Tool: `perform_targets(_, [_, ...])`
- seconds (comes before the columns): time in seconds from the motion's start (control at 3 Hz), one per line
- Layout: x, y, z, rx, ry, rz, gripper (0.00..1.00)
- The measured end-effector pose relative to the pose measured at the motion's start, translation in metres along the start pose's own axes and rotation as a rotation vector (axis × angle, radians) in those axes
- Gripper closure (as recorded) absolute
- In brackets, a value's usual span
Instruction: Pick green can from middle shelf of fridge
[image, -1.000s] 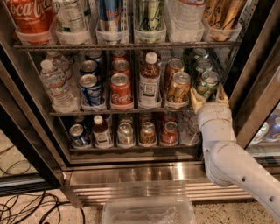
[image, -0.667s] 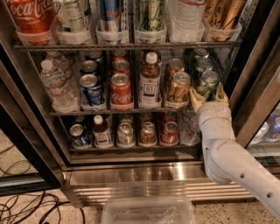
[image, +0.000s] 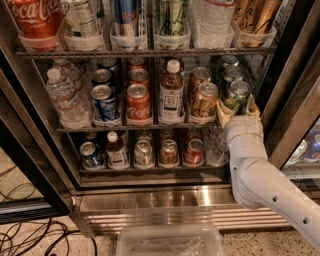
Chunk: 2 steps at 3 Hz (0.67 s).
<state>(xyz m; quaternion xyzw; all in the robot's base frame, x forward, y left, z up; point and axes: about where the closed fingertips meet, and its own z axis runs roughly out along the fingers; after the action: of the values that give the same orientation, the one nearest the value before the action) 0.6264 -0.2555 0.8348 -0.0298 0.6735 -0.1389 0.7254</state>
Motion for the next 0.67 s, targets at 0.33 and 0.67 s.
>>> perform_targets(0.33, [-0.0002,0.0007,0.0025,-0.001,0.002,0.005,0.57])
perform_targets(0.67, [-0.0002,0.0007,0.0025,-0.001,0.002,0.005,0.8])
